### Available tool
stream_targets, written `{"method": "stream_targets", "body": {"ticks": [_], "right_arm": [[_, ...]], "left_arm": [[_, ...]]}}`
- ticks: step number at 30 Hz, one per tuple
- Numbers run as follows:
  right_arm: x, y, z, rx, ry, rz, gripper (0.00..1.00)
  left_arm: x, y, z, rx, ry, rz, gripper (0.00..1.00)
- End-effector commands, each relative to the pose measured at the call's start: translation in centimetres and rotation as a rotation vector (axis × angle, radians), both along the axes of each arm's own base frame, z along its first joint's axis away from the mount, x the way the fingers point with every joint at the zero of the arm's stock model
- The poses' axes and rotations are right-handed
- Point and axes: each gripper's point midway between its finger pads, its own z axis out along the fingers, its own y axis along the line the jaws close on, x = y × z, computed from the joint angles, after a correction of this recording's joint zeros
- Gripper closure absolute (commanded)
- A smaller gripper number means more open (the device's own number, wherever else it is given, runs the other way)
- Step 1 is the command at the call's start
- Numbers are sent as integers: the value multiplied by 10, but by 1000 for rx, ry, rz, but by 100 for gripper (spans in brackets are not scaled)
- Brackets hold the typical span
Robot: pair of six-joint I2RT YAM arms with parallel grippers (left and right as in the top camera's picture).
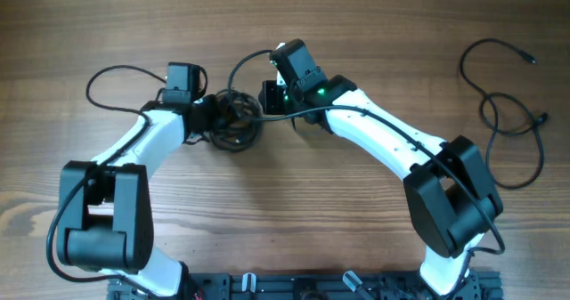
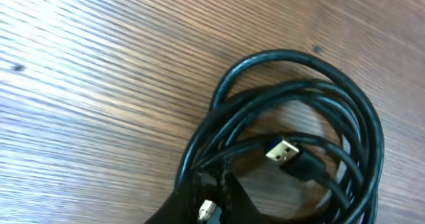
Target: Untangle cables
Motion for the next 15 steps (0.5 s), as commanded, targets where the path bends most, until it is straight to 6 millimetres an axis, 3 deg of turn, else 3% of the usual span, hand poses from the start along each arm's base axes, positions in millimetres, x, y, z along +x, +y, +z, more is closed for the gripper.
{"method": "stream_targets", "body": {"ticks": [1, 9, 11, 15], "right_arm": [[2, 5, -31, -19, 23, 8, 67], [-14, 23, -73, 52, 174, 17, 64], [-28, 39, -78, 104, 220, 90, 61], [-35, 44, -80, 99, 225, 105, 60]], "left_arm": [[-3, 9, -7, 6, 20, -1, 86], [-2, 9, -21, 6, 40, 0, 85], [-1, 4, -18, -21, 37, -12, 85], [0, 2, -18, -28, 35, -15, 85]]}}
